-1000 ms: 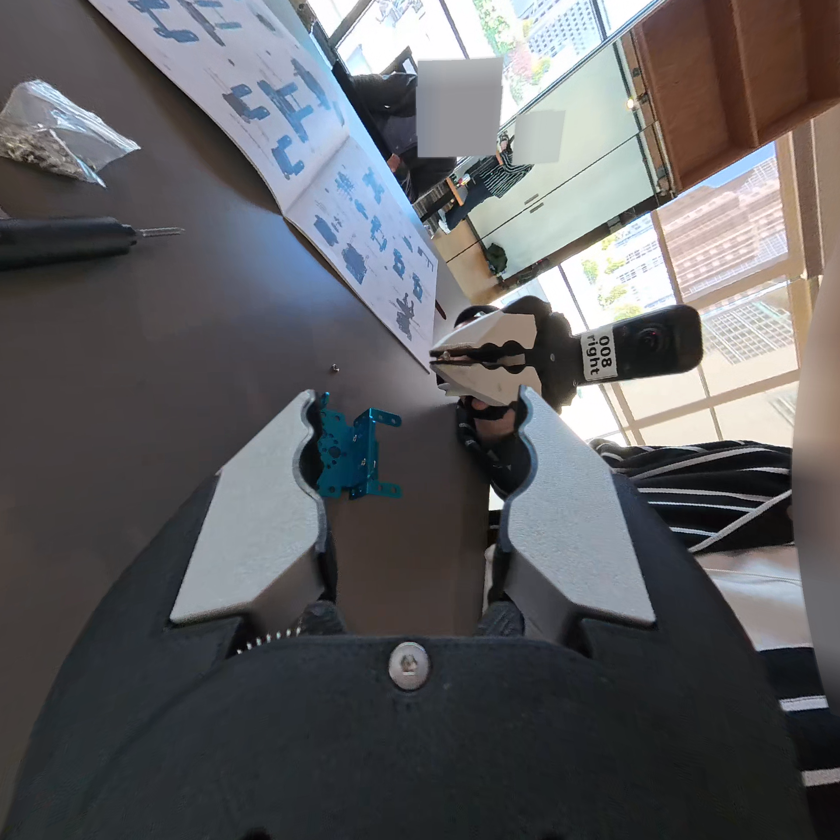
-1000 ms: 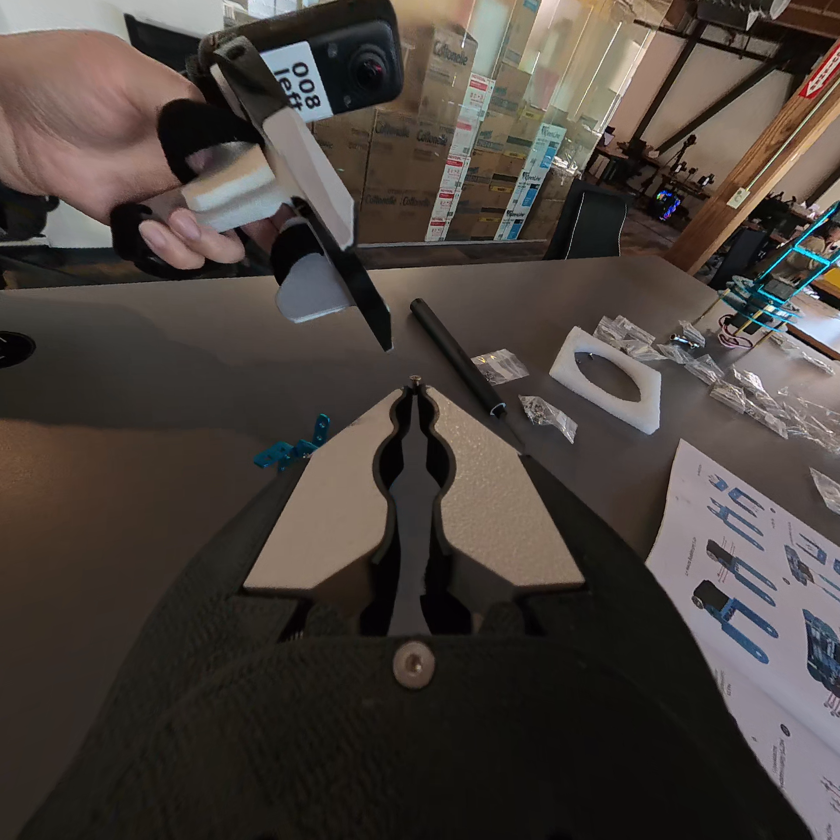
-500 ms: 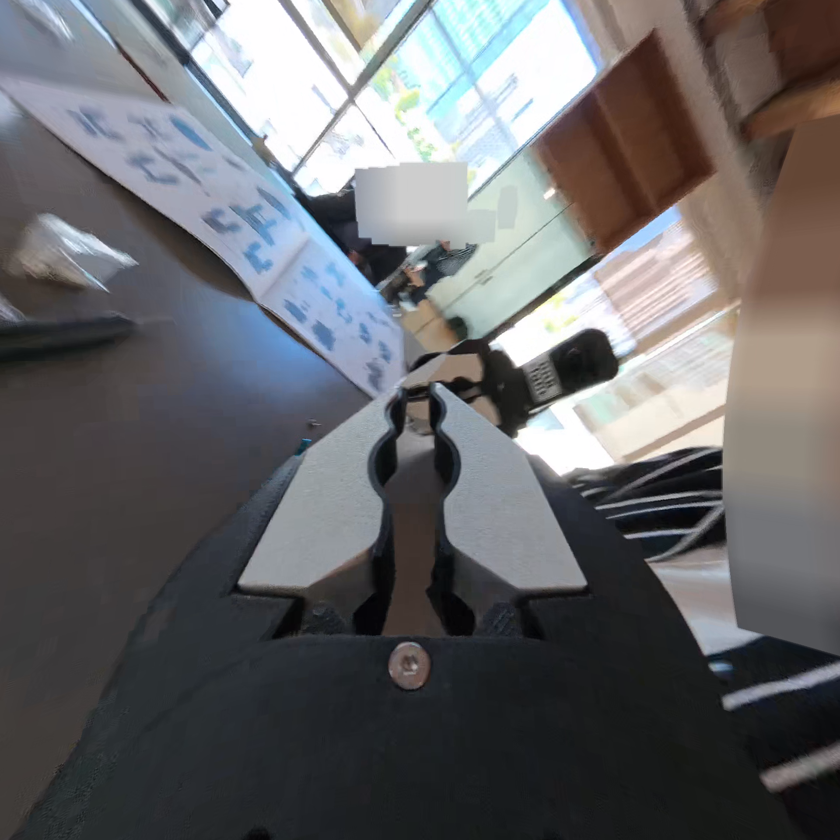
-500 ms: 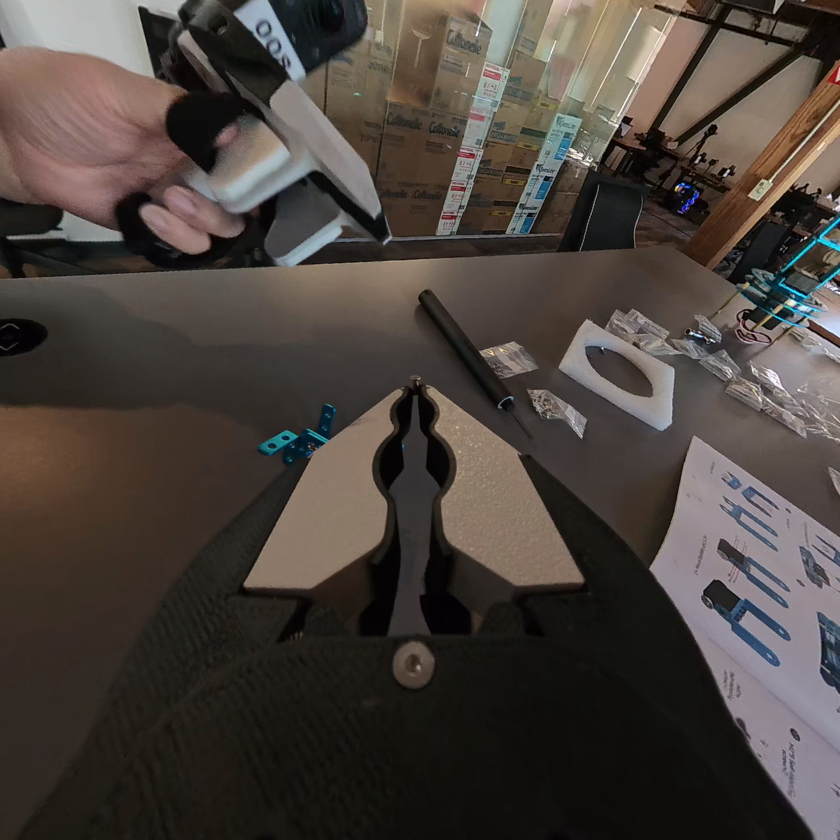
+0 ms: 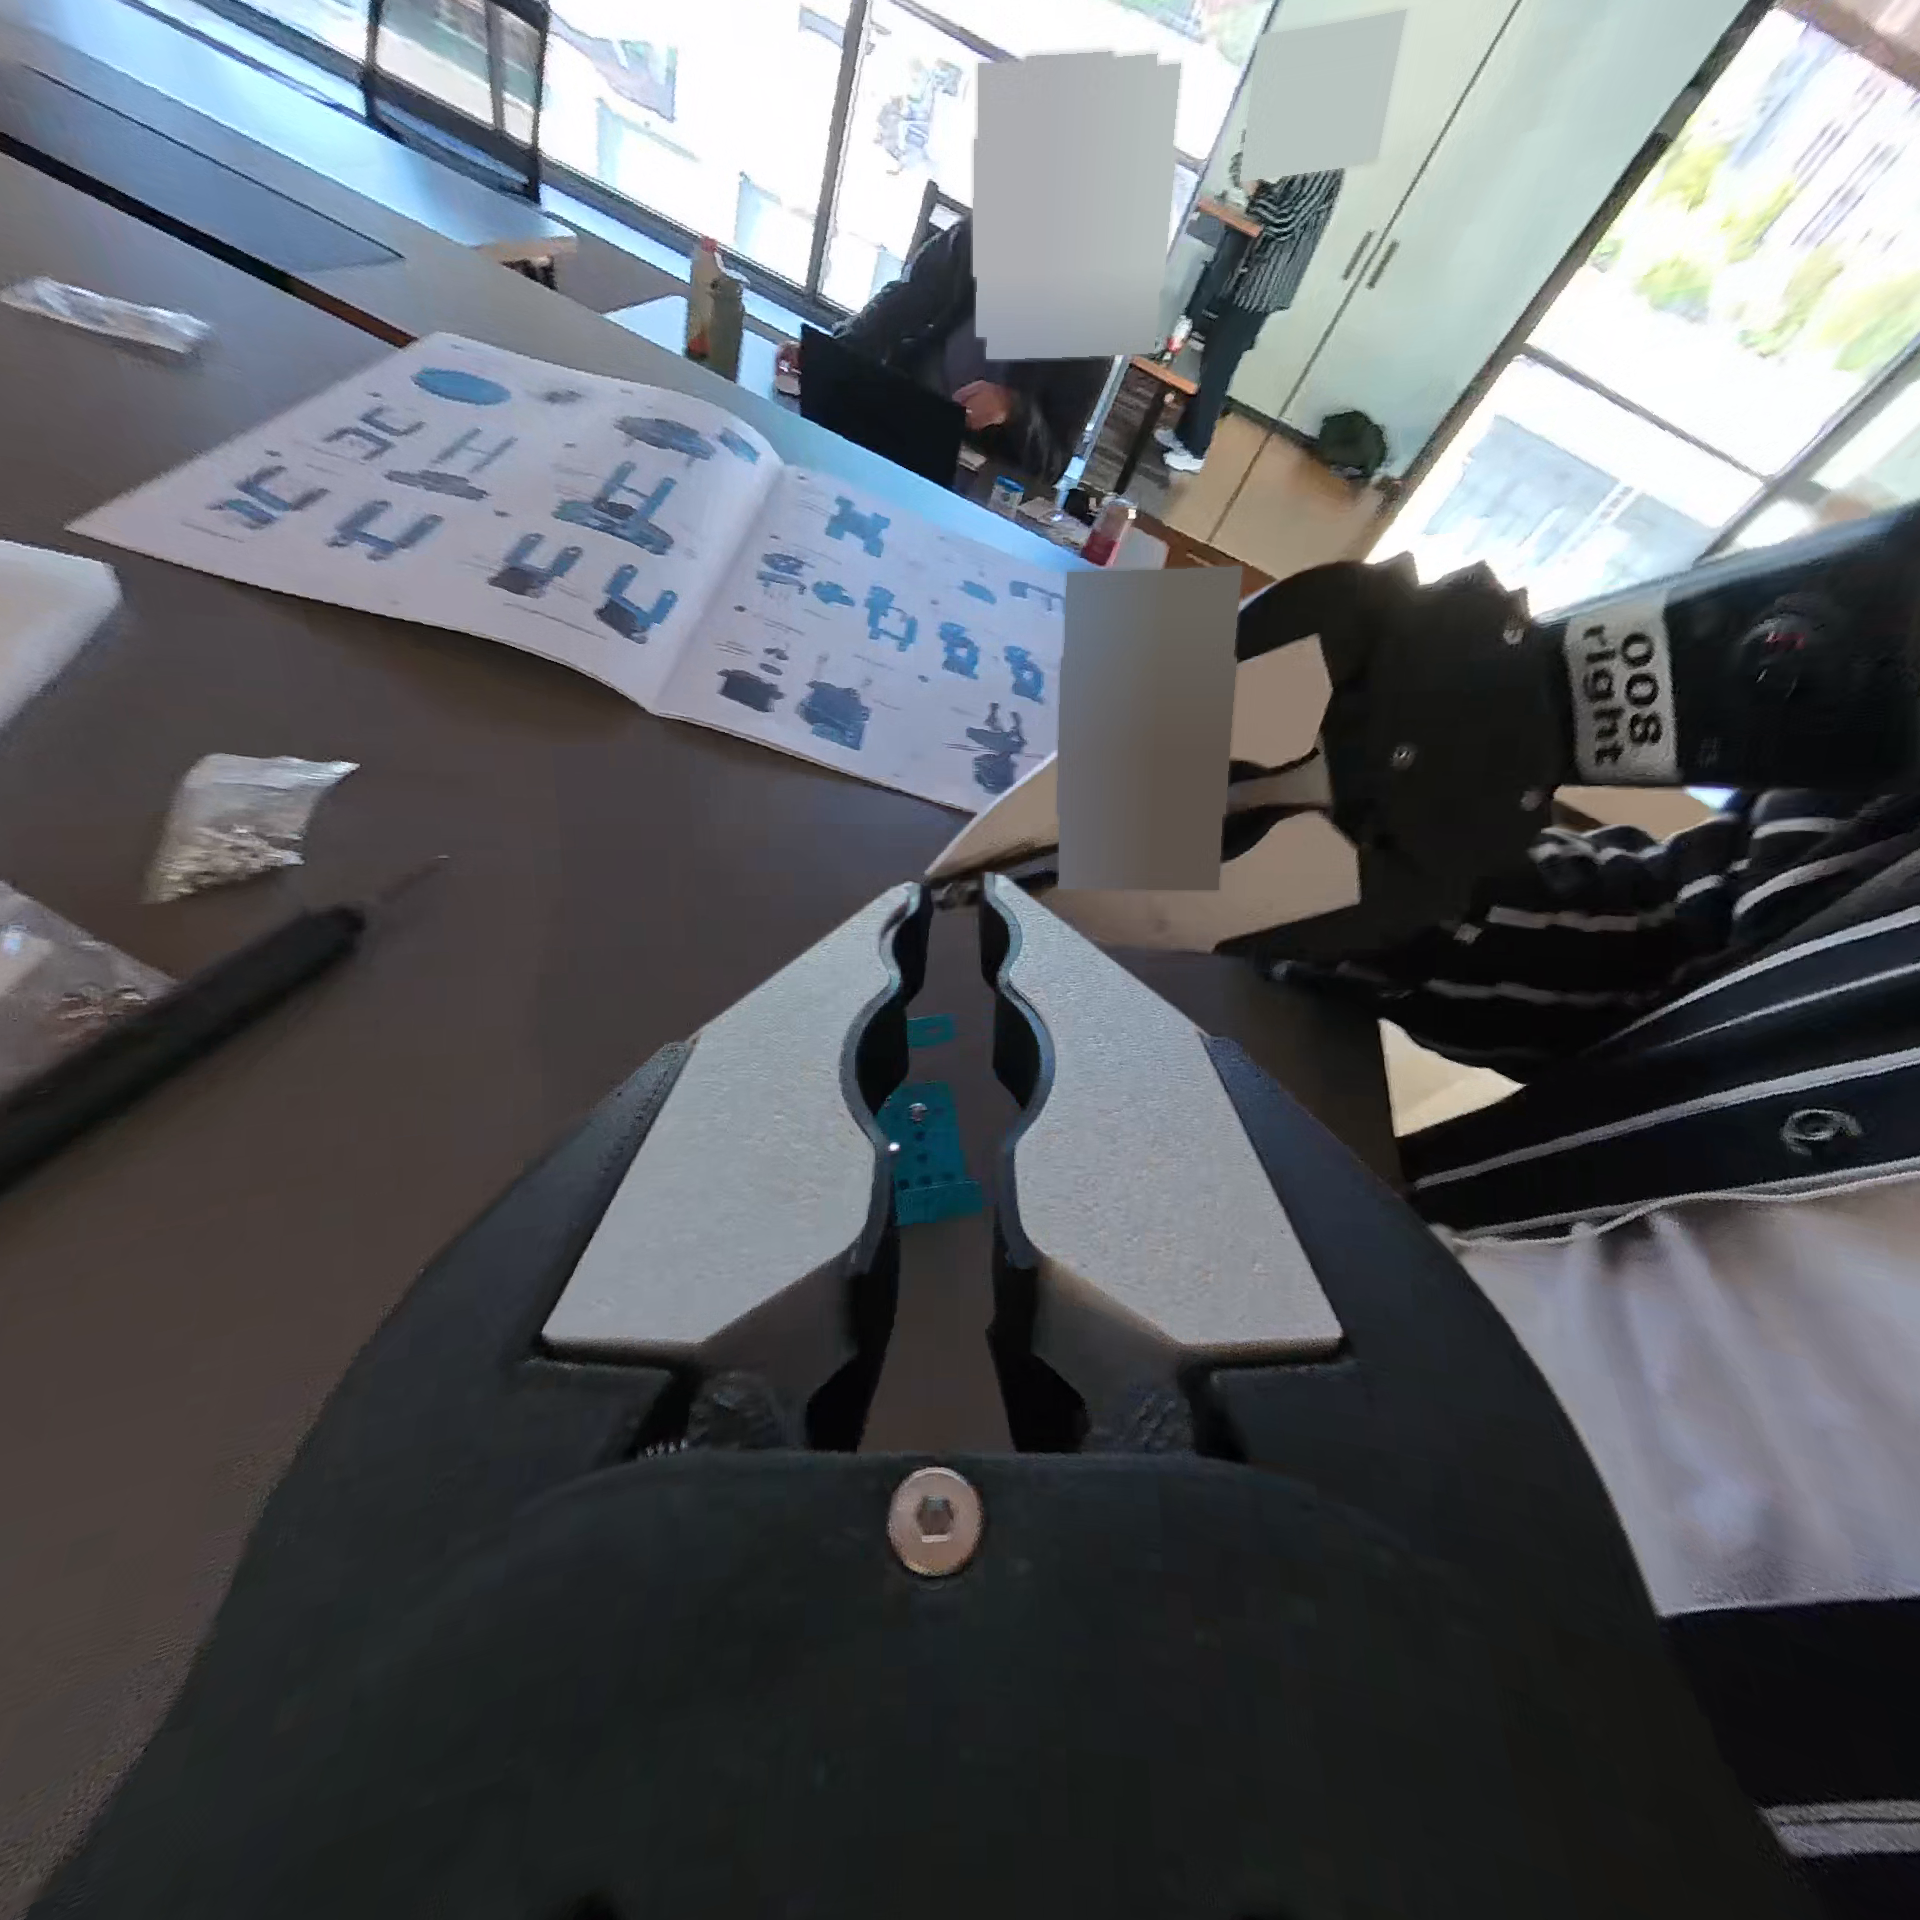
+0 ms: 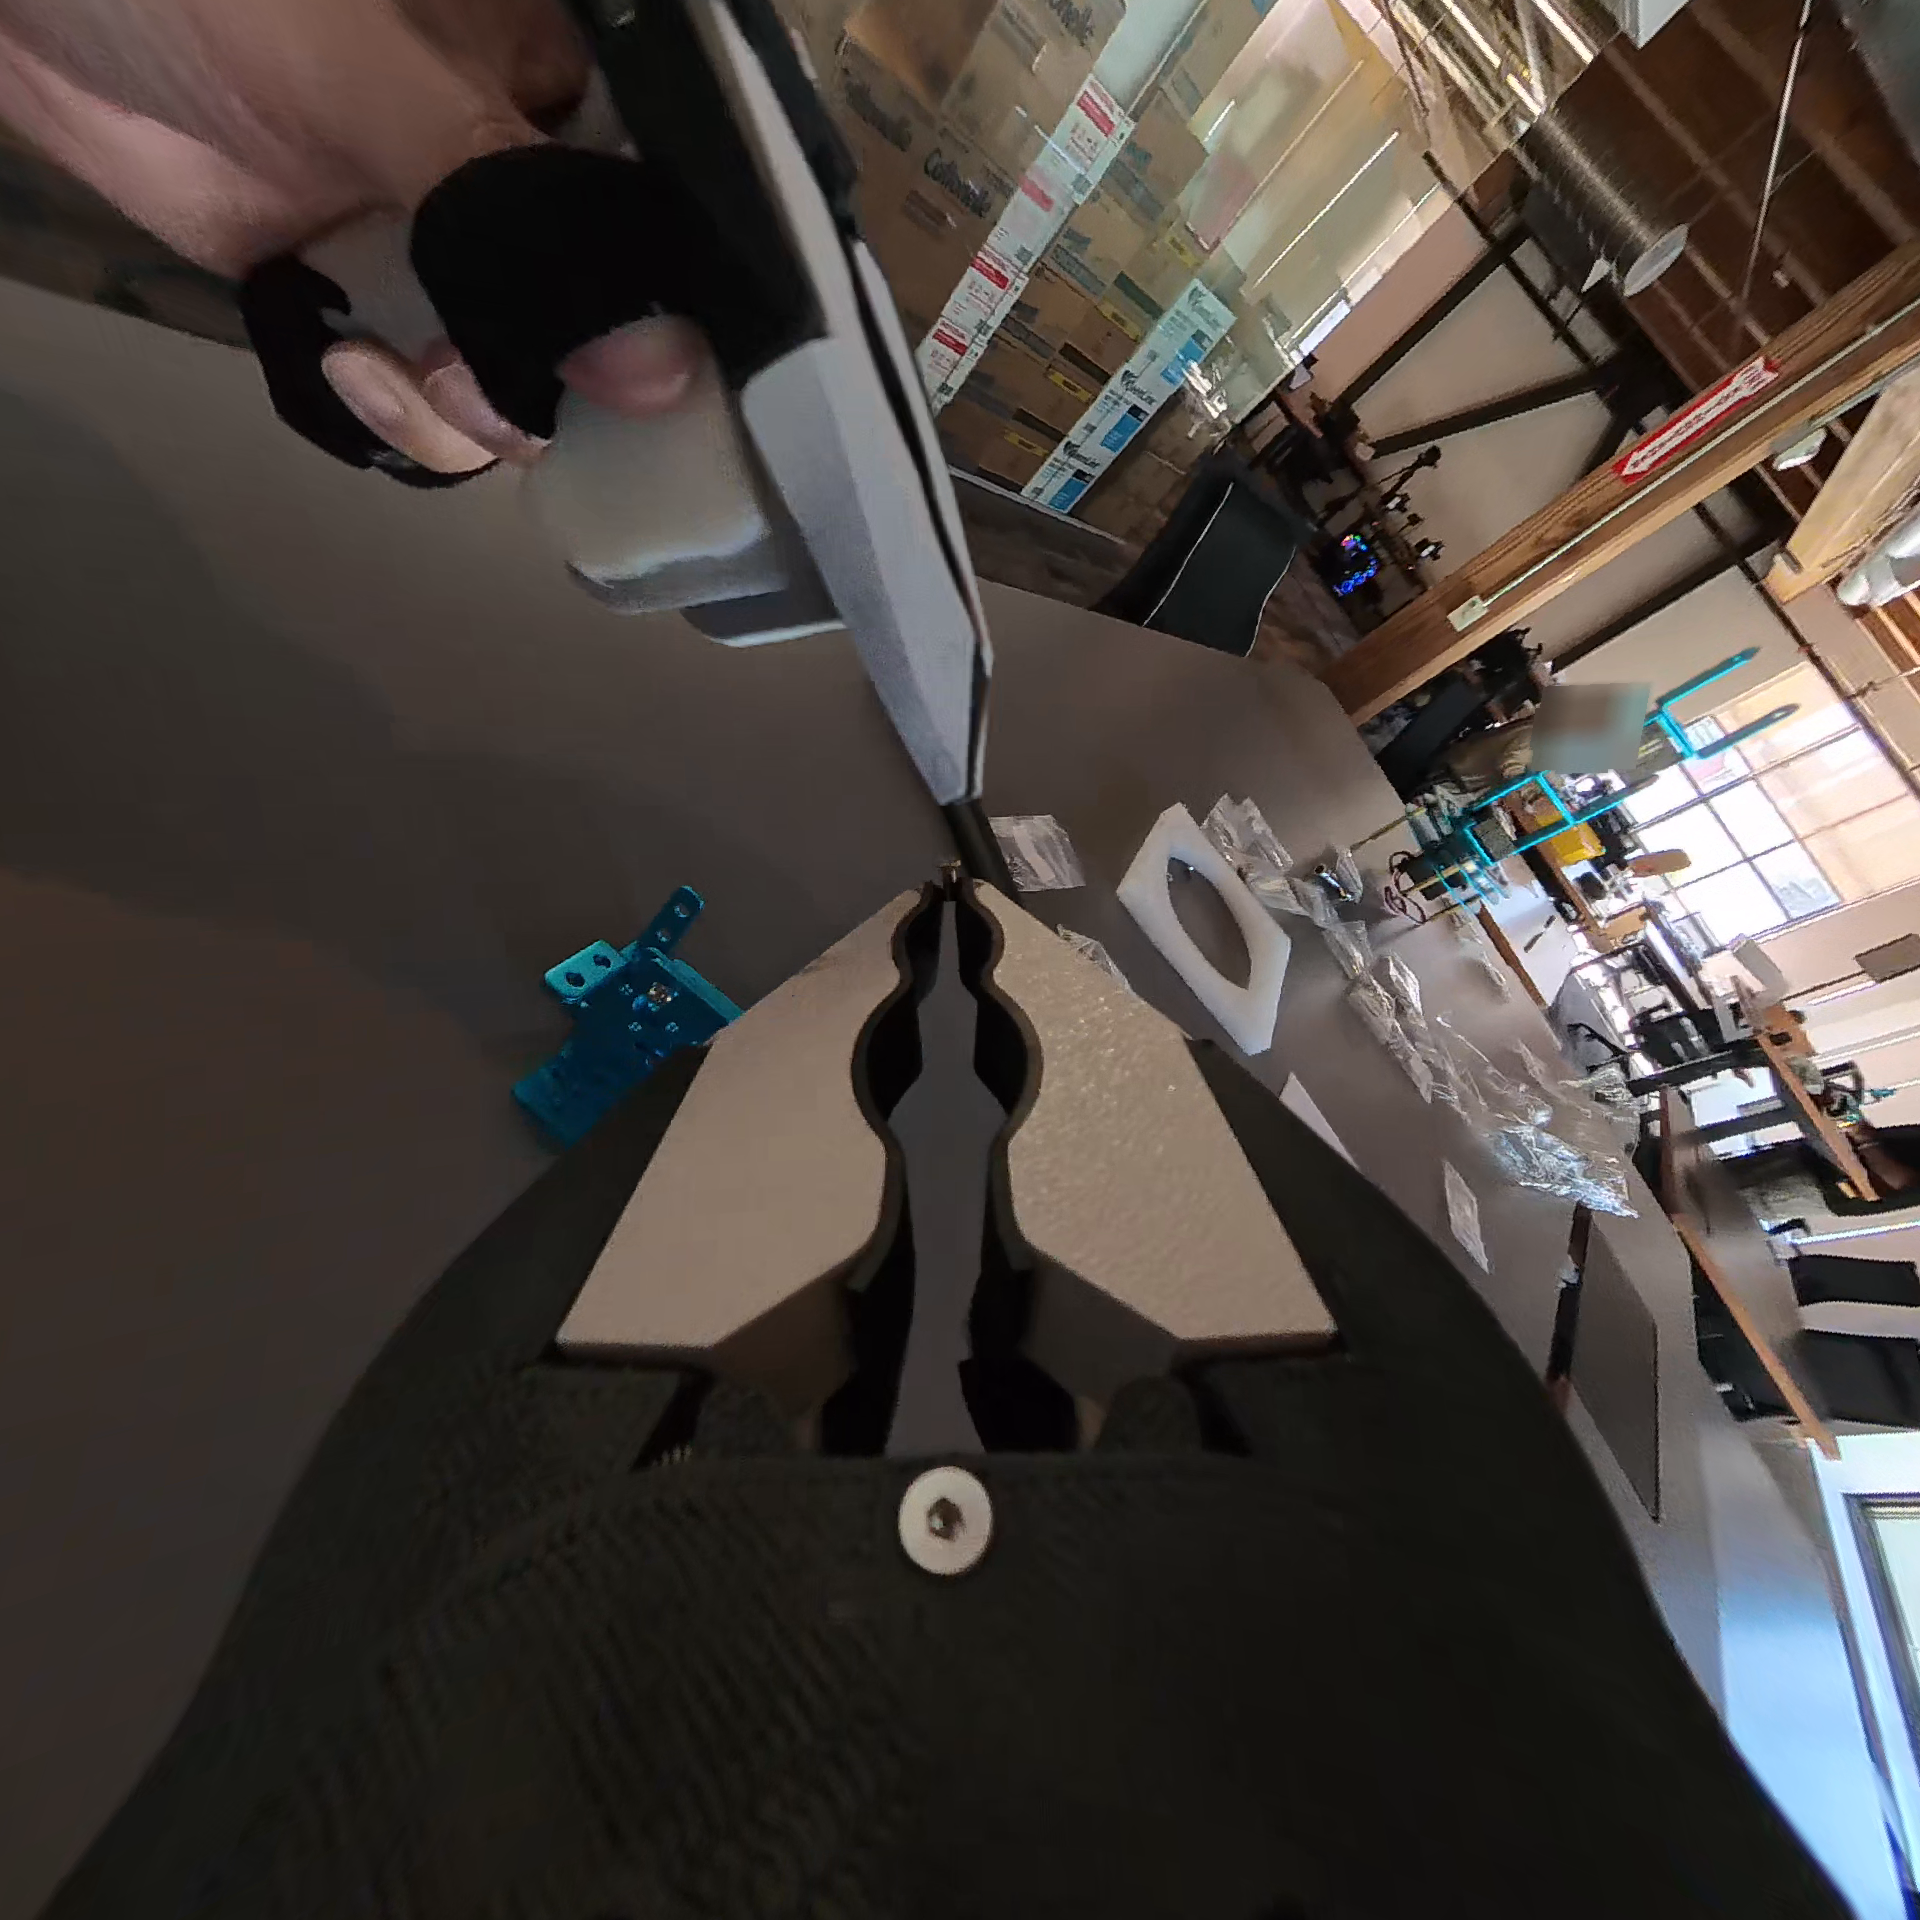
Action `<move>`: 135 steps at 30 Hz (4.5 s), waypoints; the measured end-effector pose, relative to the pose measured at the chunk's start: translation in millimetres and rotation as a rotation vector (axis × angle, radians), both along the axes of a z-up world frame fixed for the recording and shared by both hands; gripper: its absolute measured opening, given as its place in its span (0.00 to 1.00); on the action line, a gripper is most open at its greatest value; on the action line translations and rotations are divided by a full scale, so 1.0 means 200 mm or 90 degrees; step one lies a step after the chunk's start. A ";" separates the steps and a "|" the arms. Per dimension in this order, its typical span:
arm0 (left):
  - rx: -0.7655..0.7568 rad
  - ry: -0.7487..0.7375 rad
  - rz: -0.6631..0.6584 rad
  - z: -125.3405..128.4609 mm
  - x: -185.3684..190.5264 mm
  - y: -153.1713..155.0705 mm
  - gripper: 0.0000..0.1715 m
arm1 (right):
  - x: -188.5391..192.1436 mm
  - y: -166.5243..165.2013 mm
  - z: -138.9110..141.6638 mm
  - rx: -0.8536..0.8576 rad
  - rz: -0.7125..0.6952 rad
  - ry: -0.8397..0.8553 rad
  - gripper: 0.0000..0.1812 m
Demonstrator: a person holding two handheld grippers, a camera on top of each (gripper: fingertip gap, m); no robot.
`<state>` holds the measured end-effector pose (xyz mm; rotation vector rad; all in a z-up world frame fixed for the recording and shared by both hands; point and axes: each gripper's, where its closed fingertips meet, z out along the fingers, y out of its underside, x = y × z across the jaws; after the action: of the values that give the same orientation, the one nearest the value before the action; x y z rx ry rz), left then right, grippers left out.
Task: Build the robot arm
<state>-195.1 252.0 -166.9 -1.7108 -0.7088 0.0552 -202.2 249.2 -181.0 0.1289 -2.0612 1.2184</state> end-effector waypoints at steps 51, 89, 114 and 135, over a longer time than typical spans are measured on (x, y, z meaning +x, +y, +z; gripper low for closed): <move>-0.005 -0.556 -0.445 -0.43 0.01 0.02 0.01 | 0.08 0.17 -0.39 0.040 -0.052 -0.210 0.12; -0.005 -0.679 -0.514 -0.45 0.13 0.04 0.02 | 0.11 0.10 -0.42 0.050 0.040 -0.210 0.09; 0.044 -0.707 -0.512 -0.41 0.12 0.02 0.02 | 0.15 0.17 -0.33 0.058 0.401 -0.642 0.18; 0.031 -0.742 -0.438 -0.44 0.13 0.05 0.02 | 0.13 0.07 -0.35 0.094 0.398 -0.571 0.11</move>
<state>-168.4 262.5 -254.6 -1.7593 -0.8583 -1.5137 -175.8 262.7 -250.3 0.3710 -3.0364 1.6911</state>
